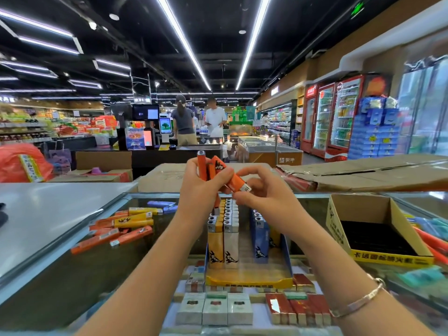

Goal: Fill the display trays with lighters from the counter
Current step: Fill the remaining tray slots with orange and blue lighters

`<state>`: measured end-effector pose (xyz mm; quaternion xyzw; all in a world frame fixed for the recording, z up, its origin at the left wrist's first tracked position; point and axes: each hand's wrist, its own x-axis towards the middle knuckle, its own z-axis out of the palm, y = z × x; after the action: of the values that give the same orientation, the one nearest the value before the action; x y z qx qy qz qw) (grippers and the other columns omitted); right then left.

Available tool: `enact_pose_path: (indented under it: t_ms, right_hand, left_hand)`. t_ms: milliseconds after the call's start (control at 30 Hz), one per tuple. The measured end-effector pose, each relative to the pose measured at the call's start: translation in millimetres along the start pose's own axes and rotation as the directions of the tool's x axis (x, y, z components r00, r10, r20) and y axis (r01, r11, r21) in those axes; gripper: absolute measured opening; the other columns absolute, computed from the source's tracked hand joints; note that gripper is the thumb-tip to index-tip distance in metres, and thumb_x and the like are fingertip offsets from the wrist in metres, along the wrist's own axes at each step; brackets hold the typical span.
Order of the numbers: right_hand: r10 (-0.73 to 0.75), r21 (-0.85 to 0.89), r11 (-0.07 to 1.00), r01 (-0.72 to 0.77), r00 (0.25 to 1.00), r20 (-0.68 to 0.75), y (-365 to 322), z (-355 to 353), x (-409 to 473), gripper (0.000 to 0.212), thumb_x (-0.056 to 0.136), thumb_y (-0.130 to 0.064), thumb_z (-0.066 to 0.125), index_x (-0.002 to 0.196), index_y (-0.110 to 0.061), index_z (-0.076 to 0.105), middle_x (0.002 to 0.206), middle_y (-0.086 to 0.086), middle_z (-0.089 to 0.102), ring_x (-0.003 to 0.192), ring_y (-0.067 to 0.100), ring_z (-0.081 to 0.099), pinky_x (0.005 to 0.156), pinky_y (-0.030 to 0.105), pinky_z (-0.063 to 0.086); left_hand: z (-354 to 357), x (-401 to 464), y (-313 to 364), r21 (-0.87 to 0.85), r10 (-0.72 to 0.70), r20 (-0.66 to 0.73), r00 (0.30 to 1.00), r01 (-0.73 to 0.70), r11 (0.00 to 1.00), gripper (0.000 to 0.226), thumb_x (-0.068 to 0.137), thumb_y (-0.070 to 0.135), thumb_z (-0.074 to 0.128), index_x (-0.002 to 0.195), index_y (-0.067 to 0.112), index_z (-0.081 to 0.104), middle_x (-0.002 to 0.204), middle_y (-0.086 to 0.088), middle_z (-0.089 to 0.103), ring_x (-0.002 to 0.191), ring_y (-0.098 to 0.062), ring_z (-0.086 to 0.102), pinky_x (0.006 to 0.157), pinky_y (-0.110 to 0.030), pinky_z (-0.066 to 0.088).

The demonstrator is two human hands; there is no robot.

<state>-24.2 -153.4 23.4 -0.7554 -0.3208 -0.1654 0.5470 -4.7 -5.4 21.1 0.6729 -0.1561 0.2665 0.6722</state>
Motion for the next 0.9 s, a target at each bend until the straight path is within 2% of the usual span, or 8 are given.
enact_pose_path:
  t_ms: [100, 233, 300, 467, 633, 733, 833, 900]
  right_hand:
    - [-0.012, -0.008, 1.0, 0.012, 0.996, -0.092, 1, -1, 1, 0.022, 0.085, -0.007, 0.064, 0.097, -0.022, 0.053, 0.081, 0.013, 0.068, 0.076, 0.032, 0.065, 0.072, 0.041, 0.055]
    - [-0.003, 0.044, 0.999, 0.018, 0.948, -0.318, 5, -14, 4, 0.021, 0.085, -0.003, 0.062, 0.091, -0.022, 0.057, 0.073, 0.001, 0.066, 0.063, 0.014, 0.063, 0.059, 0.023, 0.052]
    - [0.01, 0.016, 1.0, -0.004, 0.926, -0.377, 8, -20, 5, 0.023, 0.088, -0.002, 0.058, 0.091, -0.026, 0.06, 0.071, -0.002, 0.062, 0.059, 0.005, 0.059, 0.057, 0.016, 0.049]
    - [-0.06, -0.253, 0.967, -0.04, 0.924, -0.377, 18, -17, 7, 0.027, 0.091, -0.007, 0.056, 0.105, -0.03, 0.056, 0.086, -0.005, 0.06, 0.071, 0.006, 0.057, 0.064, 0.017, 0.047]
    - [-0.098, -0.341, 0.939, -0.04, 0.921, -0.378, 21, -14, 9, 0.022, 0.088, -0.005, 0.06, 0.098, -0.025, 0.055, 0.077, -0.015, 0.054, 0.069, -0.011, 0.053, 0.062, 0.004, 0.042]
    - [-0.091, -0.413, 0.909, -0.052, 0.943, -0.32, 22, -13, 13, 0.022, 0.088, -0.006, 0.059, 0.098, -0.025, 0.058, 0.08, -0.014, 0.056, 0.075, -0.001, 0.056, 0.063, 0.01, 0.045]
    - [-0.042, -0.543, 0.833, -0.106, 0.966, -0.253, 24, -10, 22, 0.02, 0.089, -0.008, 0.058, 0.104, -0.021, 0.062, 0.094, 0.0, 0.061, 0.086, 0.015, 0.058, 0.074, 0.027, 0.05]
    - [-0.022, -0.602, 0.789, -0.122, 0.974, -0.226, 22, -11, 29, 0.019, 0.089, -0.01, 0.058, 0.105, -0.019, 0.063, 0.095, -0.002, 0.06, 0.085, 0.015, 0.057, 0.072, 0.028, 0.05]
  left_hand:
    - [0, -3, -4, -0.01, 0.048, -0.004, 0.999, -0.048, 0.999, 0.028, 0.083, 0.029, 0.065, 0.102, 0.023, 0.046, 0.076, 0.002, 0.064, 0.056, -0.004, 0.061, 0.048, -0.015, 0.046]
    - [-10, 1, -10, 0.011, 0.076, -0.121, 0.99, -0.075, 0.997, 0.037, 0.086, 0.037, 0.059, 0.114, 0.024, 0.039, 0.073, 0.001, 0.056, 0.057, -0.004, 0.054, 0.053, -0.02, 0.046]
    - [-14, 4, -14, -0.07, 0.011, -0.147, 0.989, -0.022, 0.997, 0.025, 0.091, 0.035, 0.054, 0.11, 0.024, 0.042, 0.069, 0.004, 0.053, 0.055, -0.001, 0.052, 0.051, -0.017, 0.047]
    - [-17, 11, -26, -0.305, -0.242, -0.121, 0.963, 0.195, 0.932, 0.015, 0.095, 0.027, 0.049, 0.1, 0.014, 0.053, 0.064, 0.008, 0.061, 0.06, -0.001, 0.061, 0.063, -0.021, 0.05]
    - [-18, 17, -31, -0.275, -0.268, -0.061, 0.962, 0.242, 0.93, 0.043, 0.096, 0.044, 0.041, 0.114, 0.007, 0.053, 0.073, 0.007, 0.072, 0.071, -0.002, 0.066, 0.081, -0.029, 0.042]
    - [-17, 19, -32, -0.28, -0.307, -0.033, 0.951, 0.286, 0.916, 0.047, 0.095, 0.048, 0.04, 0.113, 0.006, 0.054, 0.075, 0.003, 0.073, 0.077, -0.009, 0.067, 0.091, -0.036, 0.045]
    - [-18, 20, -34, -0.292, -0.352, -0.021, 0.936, 0.331, 0.897, 0.047, 0.093, 0.049, 0.043, 0.111, 0.008, 0.055, 0.085, -0.005, 0.072, 0.082, -0.016, 0.066, 0.086, -0.036, 0.05]
    - [-20, 23, -36, -0.299, -0.364, -0.052, 0.93, 0.333, 0.894, 0.039, 0.093, 0.05, 0.043, 0.1, 0.013, 0.055, 0.082, -0.005, 0.065, 0.076, -0.015, 0.062, 0.074, -0.03, 0.051]
